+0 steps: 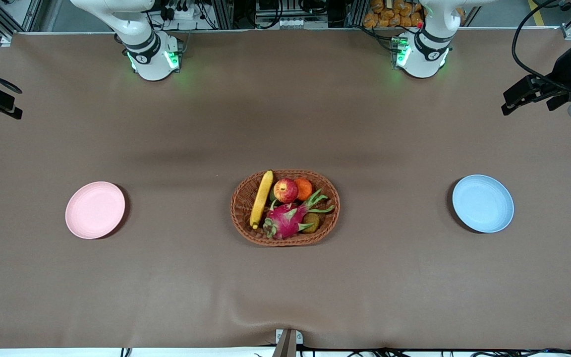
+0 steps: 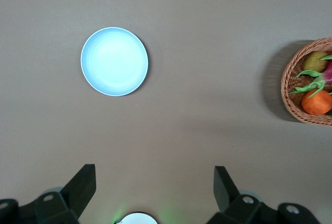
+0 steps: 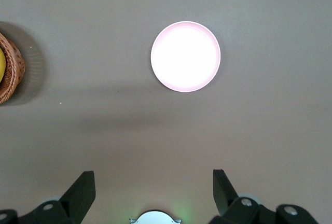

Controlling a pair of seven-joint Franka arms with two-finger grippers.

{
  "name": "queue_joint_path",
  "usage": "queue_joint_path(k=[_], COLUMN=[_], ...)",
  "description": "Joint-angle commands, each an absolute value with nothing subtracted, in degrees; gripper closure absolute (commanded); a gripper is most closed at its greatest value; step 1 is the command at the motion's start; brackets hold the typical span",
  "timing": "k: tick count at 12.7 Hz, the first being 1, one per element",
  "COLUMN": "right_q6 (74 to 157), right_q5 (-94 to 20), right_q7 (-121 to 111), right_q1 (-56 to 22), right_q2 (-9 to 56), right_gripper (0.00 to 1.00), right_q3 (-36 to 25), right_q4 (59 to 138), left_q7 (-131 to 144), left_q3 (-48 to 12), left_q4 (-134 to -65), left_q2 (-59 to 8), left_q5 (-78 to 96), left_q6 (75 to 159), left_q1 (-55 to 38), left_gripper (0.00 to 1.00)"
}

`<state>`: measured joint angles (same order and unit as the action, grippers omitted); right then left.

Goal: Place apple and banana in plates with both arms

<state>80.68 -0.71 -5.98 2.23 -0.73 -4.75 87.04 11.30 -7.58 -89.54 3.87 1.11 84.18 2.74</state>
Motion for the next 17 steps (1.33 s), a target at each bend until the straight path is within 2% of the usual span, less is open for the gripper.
queue_joint_path(k=[1,7,12,15,17], right_q6=[81.56,82.78,89.9,90.53,90.18], right_q5=[-0.88,-5.35,-5.97,-6.07,-6.06], right_q7=[-5.19,-5.27,-5.1,-5.1,-5.19], right_q1=[2.02,-2.37,-5.79,-6.15,-4.23], right_q2=[0.08,6.15,6.94,7.3,4.76], right_gripper=[0.0,0.0,0.0,0.0,0.0], right_q3=[-4.31,-4.22,-4.22,-4.22,-4.48], right_q4=[87.98,90.95,96.42,96.42,96.42], left_q7=[10.28,10.98,11.16,11.43,10.64], left_q3=[-7.56,-7.29,-7.29,-7.91,-7.91], left_q4=[-87.45,-87.1,-87.01,-86.93,-87.1], left_q2=[2.99,2.12,1.32,1.67,2.02], left_q5=[1.58,1.58,1.32,1.85,1.93], left_q6=[82.97,83.14,83.67,83.67,83.32], left_q1=[3.34,3.52,2.9,2.9,3.08], left_gripper=[0.0,0.0,0.0,0.0,0.0])
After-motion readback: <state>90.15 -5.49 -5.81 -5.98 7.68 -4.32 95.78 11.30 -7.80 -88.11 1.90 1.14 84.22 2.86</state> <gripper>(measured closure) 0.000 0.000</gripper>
